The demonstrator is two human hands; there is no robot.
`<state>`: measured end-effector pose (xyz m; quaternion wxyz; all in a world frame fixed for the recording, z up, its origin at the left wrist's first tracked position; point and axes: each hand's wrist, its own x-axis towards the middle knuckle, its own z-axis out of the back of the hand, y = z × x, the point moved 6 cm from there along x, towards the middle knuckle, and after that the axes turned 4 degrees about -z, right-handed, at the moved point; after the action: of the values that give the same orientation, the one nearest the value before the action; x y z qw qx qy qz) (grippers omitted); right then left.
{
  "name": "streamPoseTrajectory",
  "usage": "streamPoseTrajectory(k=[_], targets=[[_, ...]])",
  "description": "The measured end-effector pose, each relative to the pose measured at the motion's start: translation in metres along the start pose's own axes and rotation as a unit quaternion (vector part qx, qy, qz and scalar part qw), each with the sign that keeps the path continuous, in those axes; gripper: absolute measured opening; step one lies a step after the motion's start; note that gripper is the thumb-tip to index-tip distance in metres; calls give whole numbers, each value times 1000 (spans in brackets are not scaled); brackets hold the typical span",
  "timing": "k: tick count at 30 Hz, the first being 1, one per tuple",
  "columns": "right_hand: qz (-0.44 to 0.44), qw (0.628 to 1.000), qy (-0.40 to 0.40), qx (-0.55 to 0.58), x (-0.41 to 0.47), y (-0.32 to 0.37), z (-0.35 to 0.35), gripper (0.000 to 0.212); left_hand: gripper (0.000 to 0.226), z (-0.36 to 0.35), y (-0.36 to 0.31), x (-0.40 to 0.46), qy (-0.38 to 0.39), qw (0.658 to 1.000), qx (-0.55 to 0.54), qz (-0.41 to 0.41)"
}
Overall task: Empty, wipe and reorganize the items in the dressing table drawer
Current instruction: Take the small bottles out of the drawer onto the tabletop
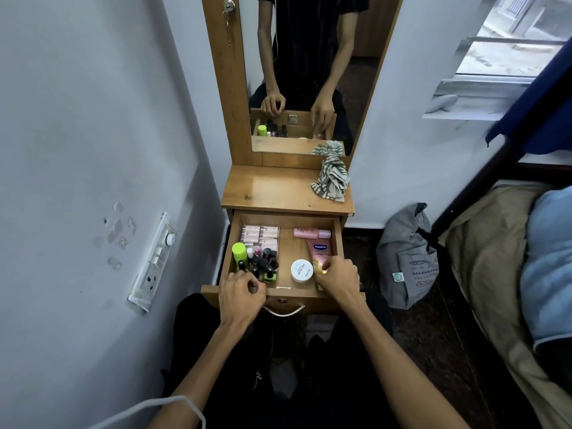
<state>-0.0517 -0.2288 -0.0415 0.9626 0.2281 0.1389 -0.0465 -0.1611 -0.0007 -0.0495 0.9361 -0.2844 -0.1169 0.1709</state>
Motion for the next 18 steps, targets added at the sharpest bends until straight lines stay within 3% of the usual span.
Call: streamPoseTrajectory(k=[10, 13, 18], targets=[[102, 991, 74, 50, -9, 45, -27, 16, 10, 32, 19, 15, -96, 991, -87, 42], [144, 985, 69, 66, -15, 65, -36, 13, 17, 37, 35, 23, -78, 993, -64, 61], [172, 981, 69, 52, -19, 89, -46, 25, 27, 37, 36, 31, -9, 1000, -9, 17]])
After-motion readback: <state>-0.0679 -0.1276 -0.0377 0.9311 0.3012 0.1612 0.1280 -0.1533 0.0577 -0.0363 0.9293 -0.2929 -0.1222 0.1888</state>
